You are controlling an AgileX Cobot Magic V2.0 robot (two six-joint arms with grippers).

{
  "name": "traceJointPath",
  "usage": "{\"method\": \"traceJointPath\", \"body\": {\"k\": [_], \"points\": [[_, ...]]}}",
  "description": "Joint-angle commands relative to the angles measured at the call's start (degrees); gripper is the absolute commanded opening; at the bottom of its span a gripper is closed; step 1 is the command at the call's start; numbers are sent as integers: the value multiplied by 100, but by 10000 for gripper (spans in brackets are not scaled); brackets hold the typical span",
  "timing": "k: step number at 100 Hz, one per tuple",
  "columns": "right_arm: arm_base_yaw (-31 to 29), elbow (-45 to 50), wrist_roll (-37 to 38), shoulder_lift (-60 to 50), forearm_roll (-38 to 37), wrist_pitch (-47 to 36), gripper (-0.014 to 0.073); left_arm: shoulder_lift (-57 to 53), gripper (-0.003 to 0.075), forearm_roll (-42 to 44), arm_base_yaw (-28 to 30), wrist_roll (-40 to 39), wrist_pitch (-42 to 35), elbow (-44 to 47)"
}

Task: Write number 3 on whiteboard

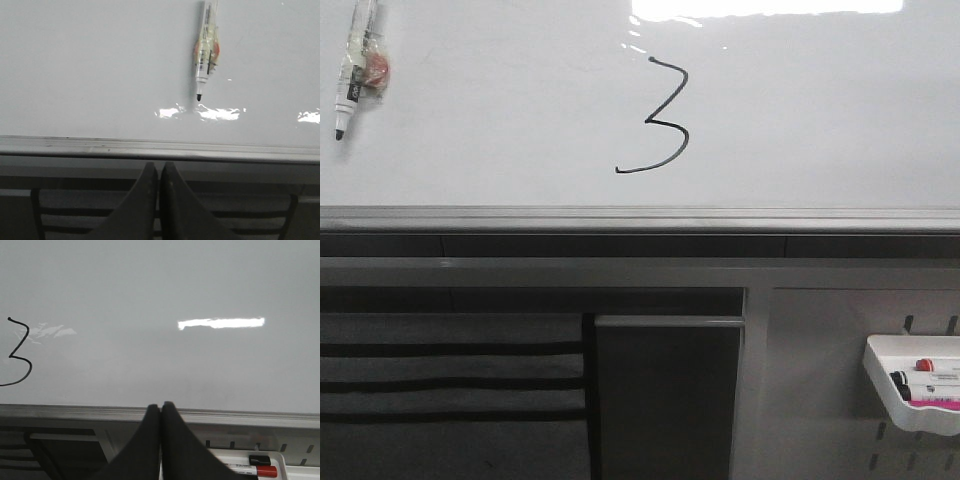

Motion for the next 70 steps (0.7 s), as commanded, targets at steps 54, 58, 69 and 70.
{"method": "traceJointPath", "body": {"k": [54,58,69,70], "points": [[-41,-148,-8,16,5,-411,-69,-1728,-20,136,274,-56,89,375],[-41,-148,-8,16,5,-411,-69,-1764,-20,403,274,-203,88,375],[-41,-148,-8,16,5,-411,-69,-1904,-20,2073,274,-1692,88,375],[-41,-148,-8,16,5,-411,-69,-1935,-20,2122,274,-1754,88,375]]}}
